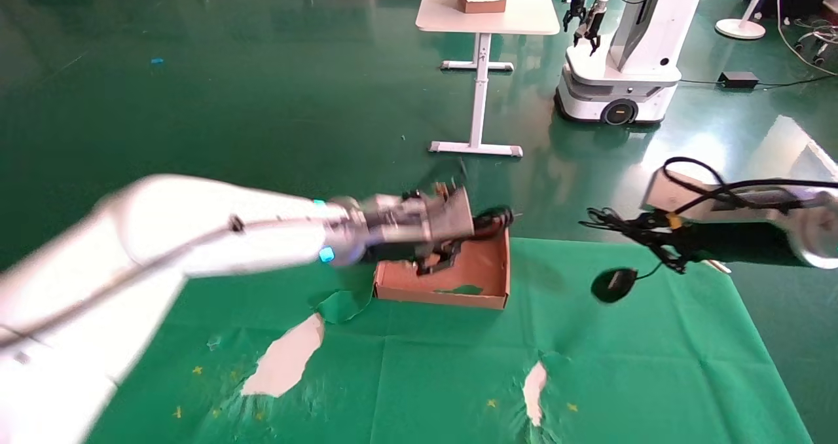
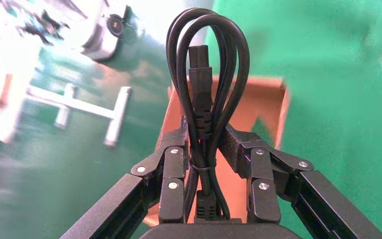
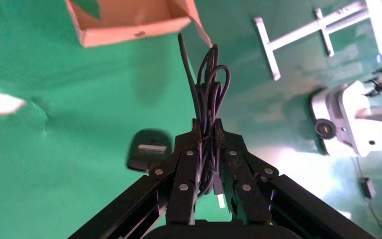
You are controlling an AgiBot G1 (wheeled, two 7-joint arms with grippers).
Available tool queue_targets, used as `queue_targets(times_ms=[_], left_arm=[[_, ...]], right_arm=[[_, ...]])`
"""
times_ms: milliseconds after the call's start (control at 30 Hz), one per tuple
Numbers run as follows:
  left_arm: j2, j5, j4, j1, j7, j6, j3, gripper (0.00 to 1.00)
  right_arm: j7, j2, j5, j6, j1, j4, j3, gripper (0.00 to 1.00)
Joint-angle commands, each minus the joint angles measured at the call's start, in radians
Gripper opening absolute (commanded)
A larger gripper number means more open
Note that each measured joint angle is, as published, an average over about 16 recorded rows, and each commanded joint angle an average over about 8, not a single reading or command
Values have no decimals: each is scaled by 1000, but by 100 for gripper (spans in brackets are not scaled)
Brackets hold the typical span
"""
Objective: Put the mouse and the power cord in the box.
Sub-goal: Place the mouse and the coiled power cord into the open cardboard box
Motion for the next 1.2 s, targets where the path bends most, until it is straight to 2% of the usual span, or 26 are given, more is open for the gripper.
queue_targets(times_ms=[33, 100, 133, 367, 400, 600, 900, 1067, 1200], left_arm=[[22, 4, 11, 22, 72, -84, 54, 0], [23, 5, 18, 39, 100, -159, 126, 0], [23, 5, 26, 44, 105, -192, 159, 6], [24, 19, 74, 43, 56, -331, 346, 93], [24, 17, 75, 39, 43, -340, 366, 100], [23, -6, 70, 16, -24, -376, 462, 100], [23, -35, 67, -10, -88, -413, 561, 100], [20, -52, 104, -31, -130, -441, 586, 100], [11, -67, 195, -63, -184, -470, 584, 100]], right_arm=[[12, 20, -2, -4, 3, 19, 5, 0], [20, 36, -5, -10, 6, 35, 9, 0], [24, 44, -5, -12, 7, 42, 11, 0], [40, 74, 1, -24, 4, 73, 19, 0], [41, 76, 3, -25, 3, 76, 20, 0], [39, 81, 11, -25, 4, 86, 25, 0], [20, 56, 32, -26, 14, 84, 27, 0], [0, 35, 56, -33, 22, 108, 27, 0], [-18, -2, 73, -42, 30, 127, 20, 0]])
